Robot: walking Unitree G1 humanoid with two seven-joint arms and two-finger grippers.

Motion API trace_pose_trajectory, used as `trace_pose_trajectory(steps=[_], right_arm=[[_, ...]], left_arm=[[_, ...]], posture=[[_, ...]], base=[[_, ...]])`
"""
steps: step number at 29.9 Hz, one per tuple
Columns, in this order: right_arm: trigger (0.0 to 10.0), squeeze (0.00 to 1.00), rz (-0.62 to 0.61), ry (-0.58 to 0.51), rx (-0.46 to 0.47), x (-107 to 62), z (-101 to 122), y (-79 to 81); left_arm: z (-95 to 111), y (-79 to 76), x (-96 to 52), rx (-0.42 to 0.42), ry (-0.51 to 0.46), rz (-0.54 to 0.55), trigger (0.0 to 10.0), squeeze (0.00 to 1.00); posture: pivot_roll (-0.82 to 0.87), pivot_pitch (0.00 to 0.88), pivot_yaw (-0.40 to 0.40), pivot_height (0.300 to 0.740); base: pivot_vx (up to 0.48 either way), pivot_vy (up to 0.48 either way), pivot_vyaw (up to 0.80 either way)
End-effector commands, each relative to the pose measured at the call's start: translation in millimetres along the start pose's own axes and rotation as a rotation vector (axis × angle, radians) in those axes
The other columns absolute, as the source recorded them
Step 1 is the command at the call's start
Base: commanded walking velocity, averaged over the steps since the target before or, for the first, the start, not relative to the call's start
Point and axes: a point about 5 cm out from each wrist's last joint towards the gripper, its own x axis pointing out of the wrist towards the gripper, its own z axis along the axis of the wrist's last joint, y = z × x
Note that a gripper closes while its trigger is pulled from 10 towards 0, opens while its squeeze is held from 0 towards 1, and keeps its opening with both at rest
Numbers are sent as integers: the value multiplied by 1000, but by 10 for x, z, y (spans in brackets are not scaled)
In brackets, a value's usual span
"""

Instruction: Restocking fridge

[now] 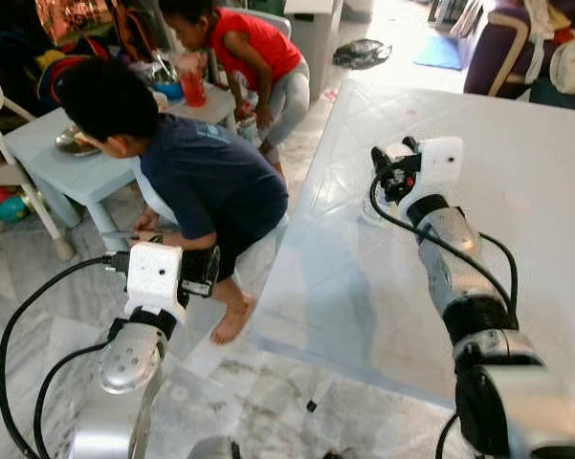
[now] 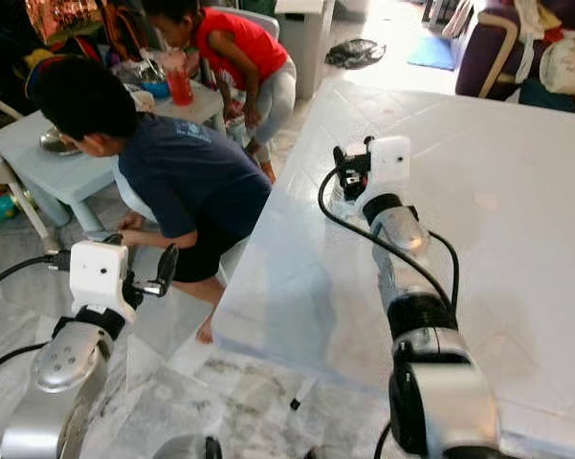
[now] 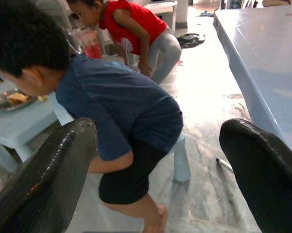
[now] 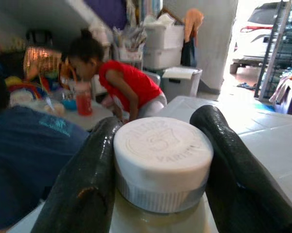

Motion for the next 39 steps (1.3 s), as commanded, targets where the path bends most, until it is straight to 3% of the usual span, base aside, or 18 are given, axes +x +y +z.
trace_pose_trajectory(steps=[1, 5, 6, 10, 16, 28, 39], right_arm=[[0, 0, -1, 52, 32, -145, -154, 50], [0, 0, 5, -8, 31, -226, -52, 144], [10000, 0, 19, -12, 45, -256, -39, 200], [10000, 0, 54, -3, 119, -498, -31, 455], [10000, 0, 109, -7, 183, -668, -23, 624], [10000, 0, 87, 19, 183, -683, -9, 545], [10000, 0, 108, 24, 165, -668, 10, 580]], left_arm=[[-21, -10, 0, 9, 8, 7, 10000, 0], [-36, 29, 67, 37, 9, 30, 10000, 0], [-37, 50, 85, 27, 10, 41, 10000, 0], [-32, 63, 168, 16, 4, 52, 10000, 0], [-70, 31, 187, 9, 9, 55, 10000, 0], [-103, -13, 229, -4, 9, 54, 10000, 0], [-107, -5, 258, -1, -4, 70, 10000, 0]], posture=[[122, 51, -21, 740], [108, 47, -22, 740], [98, 42, -22, 740], [79, 26, -24, 740], [59, 5, -28, 740], [49, 0, -36, 740], [52, 0, -47, 740]], base=[[0, 0, 0], [0, 0, 0], [0, 0, 0], [-60, 0, 0], [-256, 0, 390], [-273, 0, 800], [-259, 0, 800]])
